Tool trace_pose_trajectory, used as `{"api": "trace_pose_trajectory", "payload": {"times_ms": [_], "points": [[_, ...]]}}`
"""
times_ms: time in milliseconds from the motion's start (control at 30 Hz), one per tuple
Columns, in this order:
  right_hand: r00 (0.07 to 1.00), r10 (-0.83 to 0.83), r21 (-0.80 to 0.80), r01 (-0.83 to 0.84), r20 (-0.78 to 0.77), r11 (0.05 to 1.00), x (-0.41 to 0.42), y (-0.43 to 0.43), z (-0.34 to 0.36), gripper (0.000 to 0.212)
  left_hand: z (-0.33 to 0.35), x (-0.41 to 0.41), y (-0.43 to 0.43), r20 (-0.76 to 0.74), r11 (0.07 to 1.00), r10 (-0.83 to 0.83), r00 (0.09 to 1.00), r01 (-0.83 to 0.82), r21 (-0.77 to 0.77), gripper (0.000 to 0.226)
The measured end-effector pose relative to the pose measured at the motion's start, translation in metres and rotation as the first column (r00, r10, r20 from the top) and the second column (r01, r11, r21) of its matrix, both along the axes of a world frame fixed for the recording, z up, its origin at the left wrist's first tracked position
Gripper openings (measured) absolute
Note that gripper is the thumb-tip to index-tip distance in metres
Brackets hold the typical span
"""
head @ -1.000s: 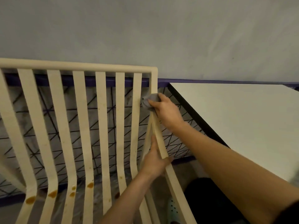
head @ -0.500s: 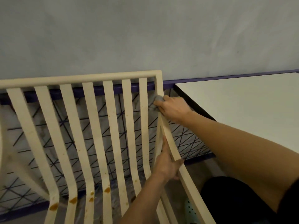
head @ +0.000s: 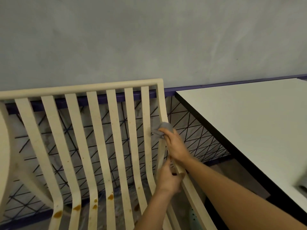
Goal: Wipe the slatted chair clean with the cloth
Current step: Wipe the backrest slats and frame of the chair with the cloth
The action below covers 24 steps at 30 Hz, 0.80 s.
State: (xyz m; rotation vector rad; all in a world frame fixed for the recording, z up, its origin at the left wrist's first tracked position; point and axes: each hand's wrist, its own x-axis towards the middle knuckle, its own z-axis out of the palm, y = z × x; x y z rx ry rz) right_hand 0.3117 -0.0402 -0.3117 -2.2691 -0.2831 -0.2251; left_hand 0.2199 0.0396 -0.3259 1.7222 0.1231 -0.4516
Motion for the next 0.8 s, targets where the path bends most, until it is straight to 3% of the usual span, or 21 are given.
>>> {"api": "trace_pose_trajectory", "payload": {"times_ms": [100,233,333,500,633,800], "points": [[0.997,0.010,0.014,-0.009,-0.070,1.000,-0.028,-0.014,-0.013,0.037,0.001,-0.026,0.003,-0.071,0.996,-0.087,0.994,0.089,0.029,0.071],[0.986,0.035,0.144,-0.012,-0.161,0.990,-0.083,-0.024,-0.015,0.040,0.011,-0.077,0.010,-0.094,0.970,-0.207,0.974,0.217,0.111,0.052],[0.967,0.047,0.165,-0.005,-0.250,0.986,-0.121,-0.034,-0.014,0.041,0.016,-0.112,0.008,-0.074,0.946,-0.286,0.955,0.294,0.141,0.051],[0.938,-0.014,0.140,0.066,-0.348,0.988,-0.183,-0.051,-0.022,0.041,0.021,-0.152,0.005,-0.040,0.974,-0.202,0.979,0.205,0.094,0.047],[0.947,-0.071,0.011,0.079,-0.312,0.997,-0.250,-0.066,-0.023,0.039,0.026,-0.182,0.006,-0.070,0.997,-0.073,0.995,0.075,0.020,0.035],[0.966,-0.091,-0.035,0.085,-0.244,0.996,-0.327,-0.075,-0.018,0.037,0.011,-0.220,0.014,-0.107,0.995,0.020,0.994,-0.031,-0.098,0.020]]}}
